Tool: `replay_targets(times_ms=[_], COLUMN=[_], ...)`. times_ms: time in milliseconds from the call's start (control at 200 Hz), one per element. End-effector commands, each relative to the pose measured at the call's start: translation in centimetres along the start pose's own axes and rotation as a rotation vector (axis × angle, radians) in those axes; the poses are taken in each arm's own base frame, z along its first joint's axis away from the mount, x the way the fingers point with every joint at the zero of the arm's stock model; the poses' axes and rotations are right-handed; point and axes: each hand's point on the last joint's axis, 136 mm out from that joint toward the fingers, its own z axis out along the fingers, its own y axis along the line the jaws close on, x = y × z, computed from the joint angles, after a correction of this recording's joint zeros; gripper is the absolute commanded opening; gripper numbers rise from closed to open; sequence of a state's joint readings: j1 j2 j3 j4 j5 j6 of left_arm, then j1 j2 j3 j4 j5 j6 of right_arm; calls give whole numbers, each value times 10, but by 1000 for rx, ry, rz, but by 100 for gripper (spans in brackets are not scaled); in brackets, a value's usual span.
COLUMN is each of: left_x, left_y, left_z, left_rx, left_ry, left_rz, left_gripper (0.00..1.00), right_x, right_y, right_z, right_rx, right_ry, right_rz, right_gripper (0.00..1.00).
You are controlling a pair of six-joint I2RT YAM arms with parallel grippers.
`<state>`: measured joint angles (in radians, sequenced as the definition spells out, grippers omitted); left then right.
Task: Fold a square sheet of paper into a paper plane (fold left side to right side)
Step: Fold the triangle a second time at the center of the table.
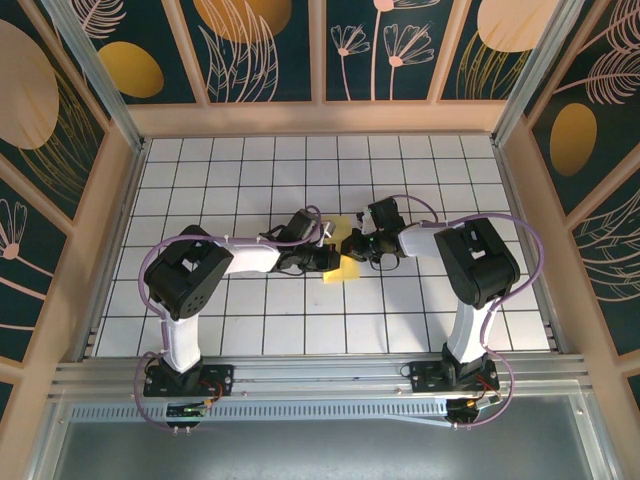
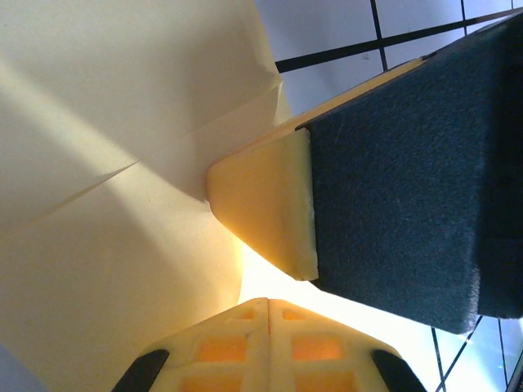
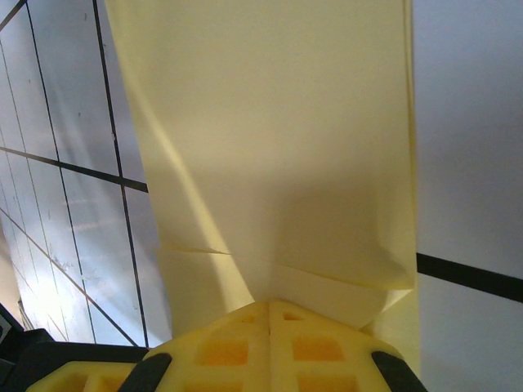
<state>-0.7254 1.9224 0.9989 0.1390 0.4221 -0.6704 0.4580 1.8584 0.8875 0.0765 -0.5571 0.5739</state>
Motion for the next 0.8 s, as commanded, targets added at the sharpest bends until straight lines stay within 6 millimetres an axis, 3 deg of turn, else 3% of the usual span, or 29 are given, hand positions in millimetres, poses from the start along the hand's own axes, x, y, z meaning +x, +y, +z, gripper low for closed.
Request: replay_targets(times_ms=[0,170,290,325,445,796], left_x=[5,5,5,14,14,13], left_y=[3,2,9,18,19,19], left_z=[-4,-8,-8,-8,-8,-7], left_rx=[-6,-10,-50,-71,-76,-73], left_ry=[14,11,2,18,13,14], left_rz=[16,21,22,10,8,14], left_gripper=[1,1,0,0,0,0], right_x=[22,10,0,-2,-10,-14], right_y=[-47,-29,-11,-6,9,25], right_z=[11,6,-2,-5,-14,-13], right_rx=[171,127,82,70,39,-27], right_ry=[59,32,0,-7,-35,-35], right_rz=[51,34,12,7,-14,-31], right_gripper=[0,0,0,0,0,0])
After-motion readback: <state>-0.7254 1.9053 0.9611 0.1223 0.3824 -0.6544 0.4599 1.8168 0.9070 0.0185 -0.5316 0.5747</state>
